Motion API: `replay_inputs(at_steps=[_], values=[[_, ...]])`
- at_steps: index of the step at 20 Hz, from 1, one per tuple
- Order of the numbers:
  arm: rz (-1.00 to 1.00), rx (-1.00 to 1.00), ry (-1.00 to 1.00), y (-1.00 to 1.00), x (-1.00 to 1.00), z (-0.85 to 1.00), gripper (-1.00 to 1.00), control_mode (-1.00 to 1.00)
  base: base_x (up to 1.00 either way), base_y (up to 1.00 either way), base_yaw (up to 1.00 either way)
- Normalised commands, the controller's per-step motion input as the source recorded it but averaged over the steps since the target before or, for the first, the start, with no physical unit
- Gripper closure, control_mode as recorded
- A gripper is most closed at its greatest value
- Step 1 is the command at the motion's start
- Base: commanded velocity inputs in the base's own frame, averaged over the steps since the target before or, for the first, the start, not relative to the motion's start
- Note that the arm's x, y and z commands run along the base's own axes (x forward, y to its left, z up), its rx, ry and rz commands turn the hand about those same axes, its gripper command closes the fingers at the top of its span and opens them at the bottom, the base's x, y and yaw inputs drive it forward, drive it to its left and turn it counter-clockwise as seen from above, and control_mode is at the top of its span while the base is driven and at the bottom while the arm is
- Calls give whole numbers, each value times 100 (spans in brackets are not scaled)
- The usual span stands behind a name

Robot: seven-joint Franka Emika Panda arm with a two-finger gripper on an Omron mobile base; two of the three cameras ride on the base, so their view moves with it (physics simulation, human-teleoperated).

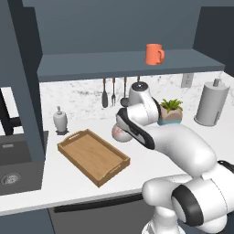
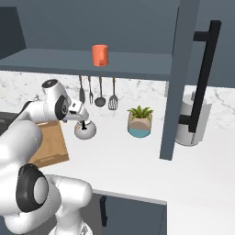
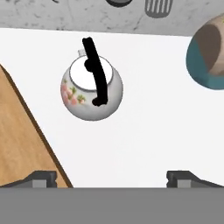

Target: Pick the kettle from the counter and place it on the tray. Then pick the mug from the cabinet and place it on the tray. Then close the cabinet doors.

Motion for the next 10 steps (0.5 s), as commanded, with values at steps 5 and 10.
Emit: replay_inputs(at_steps=[5, 10], values=[[10, 1, 0, -2, 19, -24, -100, -100, 0, 0, 0], [9, 0, -4, 0, 19, -27, -100, -100, 0, 0, 0]])
